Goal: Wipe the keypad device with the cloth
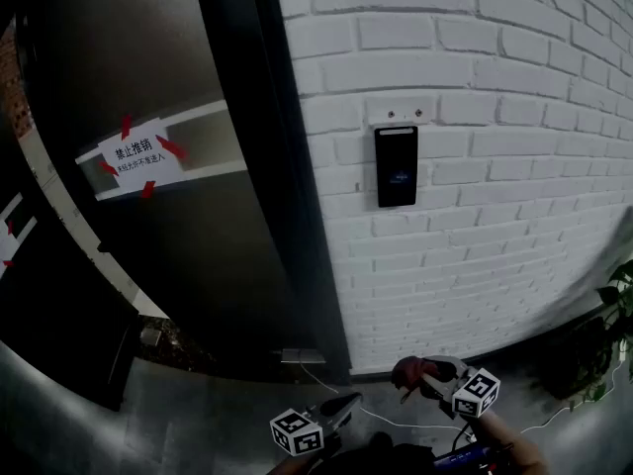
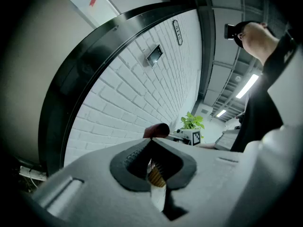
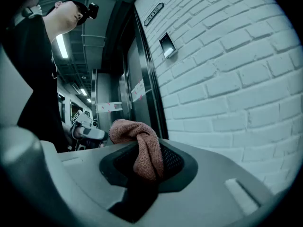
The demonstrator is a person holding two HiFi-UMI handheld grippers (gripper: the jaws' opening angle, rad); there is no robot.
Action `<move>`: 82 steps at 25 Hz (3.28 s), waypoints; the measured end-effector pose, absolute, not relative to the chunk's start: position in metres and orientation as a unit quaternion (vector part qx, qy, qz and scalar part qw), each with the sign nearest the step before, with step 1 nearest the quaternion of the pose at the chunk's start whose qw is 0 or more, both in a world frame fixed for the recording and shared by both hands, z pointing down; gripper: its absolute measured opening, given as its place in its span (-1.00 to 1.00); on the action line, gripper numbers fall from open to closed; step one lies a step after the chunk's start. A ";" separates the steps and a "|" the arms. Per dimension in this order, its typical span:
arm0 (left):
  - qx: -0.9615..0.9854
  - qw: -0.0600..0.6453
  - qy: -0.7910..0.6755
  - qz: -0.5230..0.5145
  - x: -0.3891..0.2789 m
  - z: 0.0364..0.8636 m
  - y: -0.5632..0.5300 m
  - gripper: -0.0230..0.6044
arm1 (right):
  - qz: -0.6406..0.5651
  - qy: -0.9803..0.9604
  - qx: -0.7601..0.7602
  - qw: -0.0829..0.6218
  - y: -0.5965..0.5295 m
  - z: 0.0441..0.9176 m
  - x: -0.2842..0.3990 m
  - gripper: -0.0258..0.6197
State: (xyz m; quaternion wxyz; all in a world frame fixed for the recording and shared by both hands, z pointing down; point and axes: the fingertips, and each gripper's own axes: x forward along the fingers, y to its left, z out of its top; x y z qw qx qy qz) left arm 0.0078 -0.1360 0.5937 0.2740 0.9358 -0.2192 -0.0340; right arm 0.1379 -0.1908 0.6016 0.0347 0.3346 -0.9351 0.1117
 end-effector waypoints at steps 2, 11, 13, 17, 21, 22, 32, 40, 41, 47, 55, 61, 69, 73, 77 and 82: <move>0.938 0.269 -0.216 -0.035 0.018 0.587 -0.149 -0.92 | 0.074 -0.942 0.327 0.013 -0.222 0.554 0.148 -0.65; 0.930 0.284 -0.232 -0.022 0.037 0.598 -0.181 -0.91 | -0.102 -0.921 0.377 -0.010 -0.338 0.357 0.158 -0.65; 0.930 0.280 -0.235 -0.024 0.037 0.595 -0.187 -0.92 | -0.133 -0.908 0.396 -0.039 -0.353 0.317 0.160 -0.65; 0.932 0.274 -0.236 -0.025 0.031 0.592 -0.198 -0.91 | -0.193 -0.889 0.412 -0.061 -0.369 0.268 0.152 -0.65; 0.938 0.263 -0.225 -0.029 0.029 0.584 -0.203 -0.92 | -0.222 -0.865 0.448 -0.050 -0.382 0.259 0.154 -0.64; 0.939 0.261 -0.223 -0.031 0.026 0.581 -0.205 -0.92 | -0.230 -0.858 0.456 -0.052 -0.381 0.254 0.155 -0.63; 0.940 0.267 -0.210 -0.026 0.004 0.580 -0.204 -0.91 | -0.394 -0.791 0.468 0.000 -0.381 0.123 0.139 -0.64; 0.935 0.278 -0.219 -0.034 -0.012 0.586 -0.204 -0.91 | -0.550 -0.719 0.386 0.180 -0.387 0.126 0.058 -0.64; 0.933 0.281 -0.221 -0.035 -0.014 0.587 -0.203 -0.92 | -0.572 -0.707 0.373 0.186 -0.385 0.129 0.049 -0.64; 0.933 0.286 -0.216 -0.032 -0.014 0.590 -0.202 -0.91 | -0.691 -0.589 0.297 0.295 -0.381 0.185 0.032 -0.67; 0.938 0.287 -0.190 -0.021 0.000 0.589 -0.198 -0.91 | -0.684 -0.574 0.196 0.405 -0.377 0.300 0.032 -0.66; 0.942 0.285 -0.179 -0.017 0.006 0.590 -0.197 -0.92 | -0.674 -0.587 0.338 0.296 -0.380 0.209 0.052 -0.66; 0.941 0.289 -0.174 -0.008 0.003 0.594 -0.196 -0.92 | -0.586 -0.667 0.395 0.236 -0.376 0.239 0.083 -0.68; 0.944 0.283 -0.171 -0.006 0.007 0.590 -0.195 -0.91 | -0.601 -0.656 0.331 0.316 -0.378 0.305 0.060 -0.68; 0.943 0.281 -0.177 -0.009 0.000 0.590 -0.196 -0.92 | -0.599 -0.638 0.332 0.352 -0.379 0.329 0.086 -0.67; 0.938 0.286 -0.195 -0.018 -0.015 0.592 -0.198 -0.91 | -0.599 -0.598 0.390 0.363 -0.376 0.308 0.136 -0.67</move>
